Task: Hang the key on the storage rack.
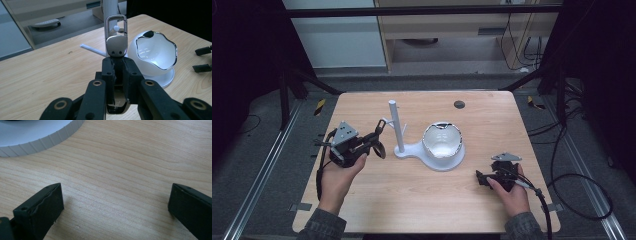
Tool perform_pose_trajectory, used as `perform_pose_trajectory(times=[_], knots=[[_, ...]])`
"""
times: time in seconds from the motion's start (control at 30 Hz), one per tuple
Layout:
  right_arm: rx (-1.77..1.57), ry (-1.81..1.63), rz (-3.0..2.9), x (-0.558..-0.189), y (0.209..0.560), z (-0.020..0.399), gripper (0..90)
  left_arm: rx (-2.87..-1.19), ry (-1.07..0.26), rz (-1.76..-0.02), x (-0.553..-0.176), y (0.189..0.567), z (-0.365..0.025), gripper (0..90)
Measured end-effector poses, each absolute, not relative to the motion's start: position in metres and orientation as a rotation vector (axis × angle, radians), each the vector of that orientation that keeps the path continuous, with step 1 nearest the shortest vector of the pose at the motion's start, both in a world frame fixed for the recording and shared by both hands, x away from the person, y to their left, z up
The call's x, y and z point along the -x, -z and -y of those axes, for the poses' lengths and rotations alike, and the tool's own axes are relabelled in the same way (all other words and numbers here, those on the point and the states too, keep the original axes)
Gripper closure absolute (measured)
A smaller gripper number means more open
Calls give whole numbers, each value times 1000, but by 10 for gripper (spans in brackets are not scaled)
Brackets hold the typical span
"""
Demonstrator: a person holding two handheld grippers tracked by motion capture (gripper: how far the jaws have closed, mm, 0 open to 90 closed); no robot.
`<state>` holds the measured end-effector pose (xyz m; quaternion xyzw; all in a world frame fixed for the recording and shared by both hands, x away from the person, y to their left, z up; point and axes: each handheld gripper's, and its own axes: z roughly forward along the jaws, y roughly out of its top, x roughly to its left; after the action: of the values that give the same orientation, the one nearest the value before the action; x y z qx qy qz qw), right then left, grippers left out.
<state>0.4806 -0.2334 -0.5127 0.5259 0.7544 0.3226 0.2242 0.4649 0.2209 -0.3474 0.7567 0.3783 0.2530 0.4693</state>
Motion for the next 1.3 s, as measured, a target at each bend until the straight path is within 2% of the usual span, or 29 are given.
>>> perform_pose_trajectory(times=[1.3], knots=[[-1451,-891,-2082,-481,513,233,5,-1900,-643,-944,-482,357,-206,803]])
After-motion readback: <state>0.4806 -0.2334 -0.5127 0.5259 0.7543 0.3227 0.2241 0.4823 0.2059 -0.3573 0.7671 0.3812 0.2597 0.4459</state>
